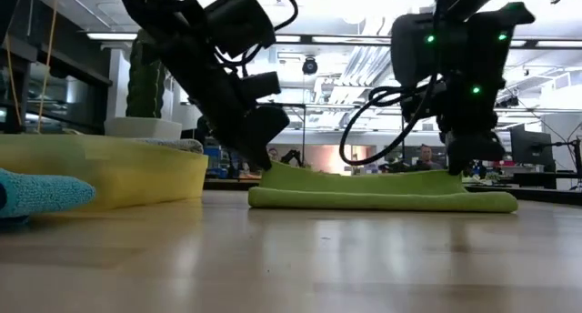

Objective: Fold microfiber towels
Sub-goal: Fold the green microfiber towel

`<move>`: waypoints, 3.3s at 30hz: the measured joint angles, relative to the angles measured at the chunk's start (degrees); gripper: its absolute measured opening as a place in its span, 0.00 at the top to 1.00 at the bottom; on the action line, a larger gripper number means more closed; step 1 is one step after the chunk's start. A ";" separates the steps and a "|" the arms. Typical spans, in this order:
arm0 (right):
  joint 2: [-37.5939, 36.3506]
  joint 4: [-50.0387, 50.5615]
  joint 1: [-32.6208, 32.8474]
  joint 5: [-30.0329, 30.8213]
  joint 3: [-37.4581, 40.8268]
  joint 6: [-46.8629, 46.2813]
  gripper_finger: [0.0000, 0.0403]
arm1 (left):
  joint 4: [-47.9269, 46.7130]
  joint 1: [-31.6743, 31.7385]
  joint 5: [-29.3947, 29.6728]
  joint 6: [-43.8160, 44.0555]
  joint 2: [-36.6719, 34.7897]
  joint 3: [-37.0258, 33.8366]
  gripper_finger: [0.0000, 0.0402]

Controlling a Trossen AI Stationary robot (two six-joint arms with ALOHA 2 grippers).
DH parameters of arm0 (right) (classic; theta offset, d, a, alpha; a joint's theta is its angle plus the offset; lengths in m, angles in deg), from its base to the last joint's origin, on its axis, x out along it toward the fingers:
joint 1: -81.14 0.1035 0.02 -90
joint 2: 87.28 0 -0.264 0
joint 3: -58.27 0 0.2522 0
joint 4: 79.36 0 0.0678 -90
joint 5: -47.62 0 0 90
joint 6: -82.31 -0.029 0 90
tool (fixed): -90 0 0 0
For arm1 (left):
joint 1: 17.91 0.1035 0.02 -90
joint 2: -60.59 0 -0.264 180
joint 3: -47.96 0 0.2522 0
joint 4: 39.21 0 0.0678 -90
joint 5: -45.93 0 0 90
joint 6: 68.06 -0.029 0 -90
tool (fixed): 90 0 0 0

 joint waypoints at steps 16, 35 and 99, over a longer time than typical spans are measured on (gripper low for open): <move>-0.01 -1.90 -2.38 -1.15 -0.02 -0.09 1.00 | 0.26 0.84 -1.21 -0.43 0.02 0.00 0.96; -10.49 -0.20 2.79 1.11 -0.04 5.00 0.58 | -3.59 0.30 -16.12 -12.32 -5.57 -0.19 0.65; -22.60 -39.80 13.98 -12.72 22.98 7.41 0.56 | 10.70 -2.68 -29.40 -23.54 -0.48 -9.27 0.61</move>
